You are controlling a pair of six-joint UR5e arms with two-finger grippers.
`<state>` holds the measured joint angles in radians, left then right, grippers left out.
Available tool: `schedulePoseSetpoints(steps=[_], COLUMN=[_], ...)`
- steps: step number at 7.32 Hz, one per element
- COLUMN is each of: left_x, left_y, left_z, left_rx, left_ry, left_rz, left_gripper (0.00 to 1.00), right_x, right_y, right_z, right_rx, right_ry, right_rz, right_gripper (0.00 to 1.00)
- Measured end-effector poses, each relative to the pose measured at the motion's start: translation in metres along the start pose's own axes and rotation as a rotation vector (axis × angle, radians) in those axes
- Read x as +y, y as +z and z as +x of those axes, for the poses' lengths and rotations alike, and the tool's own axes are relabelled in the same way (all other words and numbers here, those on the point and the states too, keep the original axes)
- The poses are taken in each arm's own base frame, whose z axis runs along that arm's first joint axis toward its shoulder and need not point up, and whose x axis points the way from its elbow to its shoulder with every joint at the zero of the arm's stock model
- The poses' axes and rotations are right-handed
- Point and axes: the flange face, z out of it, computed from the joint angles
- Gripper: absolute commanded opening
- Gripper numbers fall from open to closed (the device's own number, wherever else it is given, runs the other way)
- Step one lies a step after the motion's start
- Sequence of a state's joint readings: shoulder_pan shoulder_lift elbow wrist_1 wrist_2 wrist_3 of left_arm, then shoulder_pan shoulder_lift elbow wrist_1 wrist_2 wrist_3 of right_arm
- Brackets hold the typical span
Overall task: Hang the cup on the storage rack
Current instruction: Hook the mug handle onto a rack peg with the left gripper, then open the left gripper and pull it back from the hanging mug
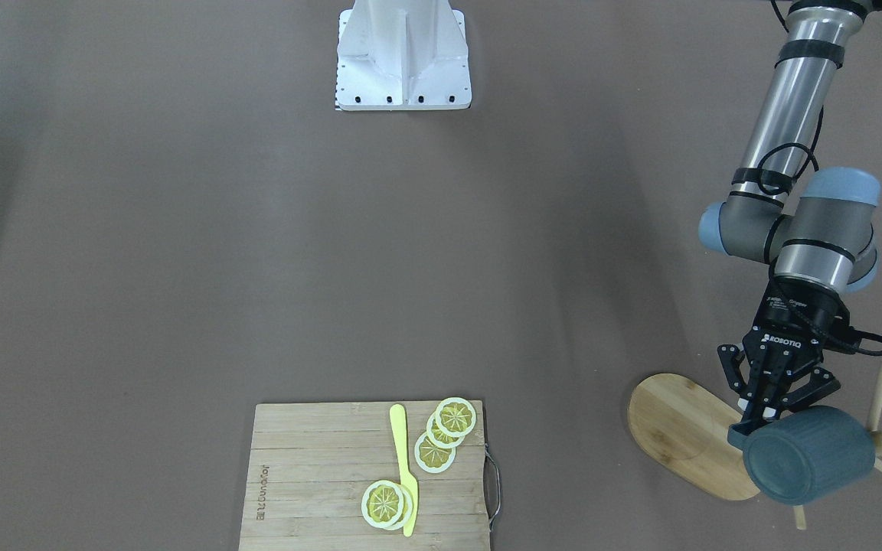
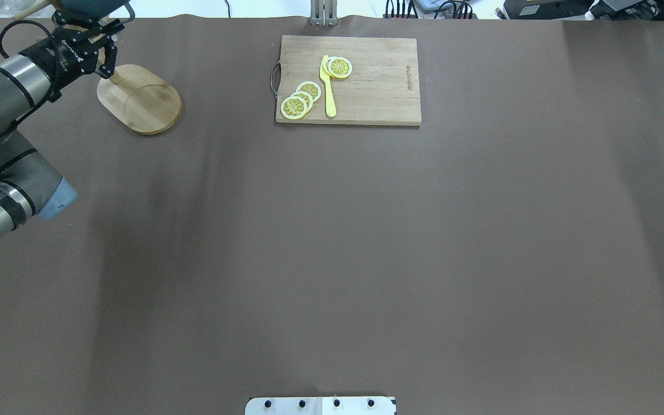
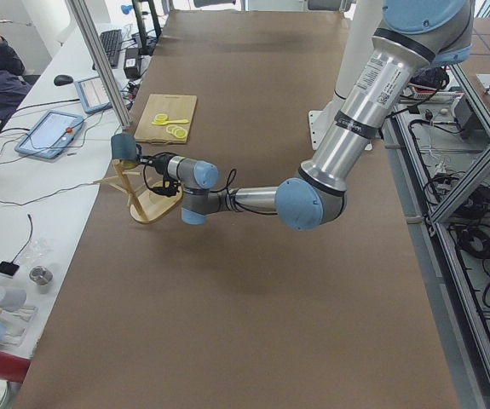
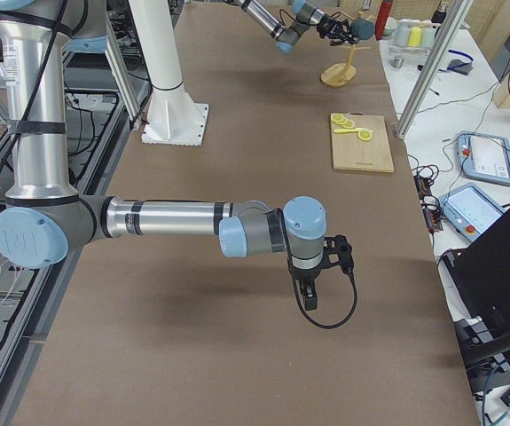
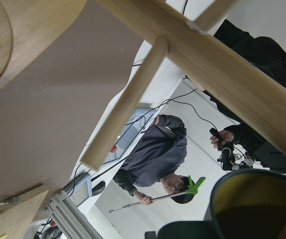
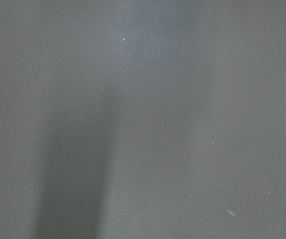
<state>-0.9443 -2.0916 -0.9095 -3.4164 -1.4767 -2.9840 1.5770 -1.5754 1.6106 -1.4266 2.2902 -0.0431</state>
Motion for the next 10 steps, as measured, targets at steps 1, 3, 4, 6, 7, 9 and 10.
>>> schedulePoseSetpoints(steps=[1,3,4,6,7,9,10], left_x=[-0.004,-0.007,-0.007,-0.002,0.000,0.004,0.008], left_y=[0.000,0.000,0.000,-0.001,-0.006,-0.026,-0.035], left_z=[-0.001,-0.005,-0.007,-0.009,-0.010,-0.011,-0.011], left_rx=[0.000,-0.005,-0.007,-0.009,-0.007,-0.007,-0.006], left_ry=[0.002,0.029,0.050,0.091,0.126,0.154,0.157], left_rz=[0.009,0.015,0.014,-0.006,-0.027,-0.068,-0.087], left_gripper=[0.99,0.99,0.99,0.99,0.99,0.99,0.99], right_x=[0.000,-0.001,-0.001,-0.001,-0.001,-0.001,-0.001], right_y=[-0.001,-0.004,-0.004,-0.004,-0.003,-0.003,-0.003], right_z=[-0.001,-0.003,-0.003,-0.003,-0.003,-0.003,-0.003], right_rx=[0.000,0.000,0.001,0.001,0.001,0.001,0.001], right_ry=[0.009,0.029,0.032,0.033,0.034,0.034,0.035], right_rz=[0.002,0.009,0.009,0.009,0.009,0.008,0.008], right_gripper=[1.00,1.00,1.00,1.00,1.00,1.00,1.00])
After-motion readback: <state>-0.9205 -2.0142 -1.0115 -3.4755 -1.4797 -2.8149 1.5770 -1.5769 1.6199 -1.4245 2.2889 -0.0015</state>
